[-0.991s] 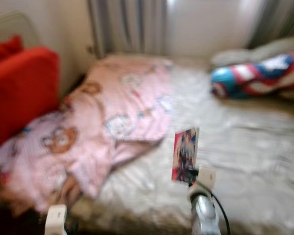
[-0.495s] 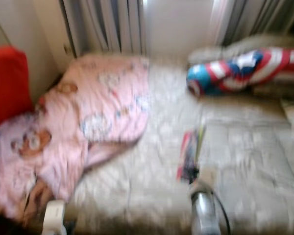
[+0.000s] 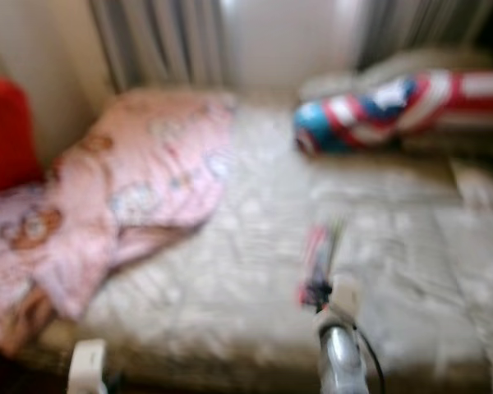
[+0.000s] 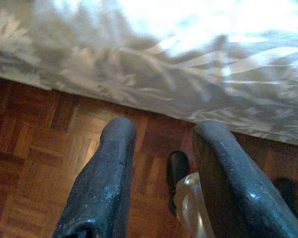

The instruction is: Clean up the room

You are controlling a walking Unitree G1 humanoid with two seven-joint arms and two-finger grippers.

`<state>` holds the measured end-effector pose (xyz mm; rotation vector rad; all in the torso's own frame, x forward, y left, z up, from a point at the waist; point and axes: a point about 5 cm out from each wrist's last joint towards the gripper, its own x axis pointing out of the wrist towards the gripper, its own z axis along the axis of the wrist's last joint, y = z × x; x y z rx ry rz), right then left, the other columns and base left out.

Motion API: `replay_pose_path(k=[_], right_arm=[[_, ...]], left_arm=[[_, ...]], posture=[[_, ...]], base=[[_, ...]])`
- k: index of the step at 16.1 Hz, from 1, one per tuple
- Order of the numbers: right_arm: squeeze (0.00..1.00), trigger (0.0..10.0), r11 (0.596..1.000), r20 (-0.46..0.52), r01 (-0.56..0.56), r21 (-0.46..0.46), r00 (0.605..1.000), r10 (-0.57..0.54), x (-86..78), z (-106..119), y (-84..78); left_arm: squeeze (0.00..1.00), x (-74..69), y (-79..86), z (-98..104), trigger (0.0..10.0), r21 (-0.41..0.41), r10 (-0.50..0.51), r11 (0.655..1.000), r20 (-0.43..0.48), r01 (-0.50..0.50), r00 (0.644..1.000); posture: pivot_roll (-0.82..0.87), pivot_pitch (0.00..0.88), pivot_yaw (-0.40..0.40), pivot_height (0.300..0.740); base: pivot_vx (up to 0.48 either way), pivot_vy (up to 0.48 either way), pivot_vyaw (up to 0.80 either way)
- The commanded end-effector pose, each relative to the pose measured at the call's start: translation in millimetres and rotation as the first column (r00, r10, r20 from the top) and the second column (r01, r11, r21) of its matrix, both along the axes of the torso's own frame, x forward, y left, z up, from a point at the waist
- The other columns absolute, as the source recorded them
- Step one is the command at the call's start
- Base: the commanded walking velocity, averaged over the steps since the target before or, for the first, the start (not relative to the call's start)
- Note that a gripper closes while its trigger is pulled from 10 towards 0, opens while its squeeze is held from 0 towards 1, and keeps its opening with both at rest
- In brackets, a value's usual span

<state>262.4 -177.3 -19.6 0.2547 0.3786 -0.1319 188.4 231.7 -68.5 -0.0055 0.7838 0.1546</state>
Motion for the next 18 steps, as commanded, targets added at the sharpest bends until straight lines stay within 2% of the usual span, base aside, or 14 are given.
replay_pose_path(k=[1,7,18], right_arm=[[0.00,10.0,1.000,0.032,0.015,-0.014,0.999,-0.015,4.5,5.9,-6.3],[0.00,10.0,1.000,0.035,0.014,-0.020,0.999,-0.013,4.8,6.4,-6.3],[0.00,10.0,1.000,0.040,0.013,-0.026,0.999,-0.012,5.8,7.4,-6.9]], left_arm=[[0.00,-3.6,-7.0,-3.9,10.0,-0.012,-0.012,1.000,-0.021,0.012,1.000],[0.00,-5.4,-7.1,-5.0,10.0,-0.016,-0.014,1.000,-0.029,0.013,0.999],[0.00,-11.9,-8.2,-8.5,10.0,-0.019,-0.025,1.000,-0.054,0.024,0.998]], posture=[[0.03,0.065,-0.009,0.740],[0.02,0.047,-0.005,0.740],[0.02,0.018,-0.002,0.740]], base=[[0.000,-0.311,0.00],[0.000,-0.312,0.00],[0.000,0.000,0.00]])
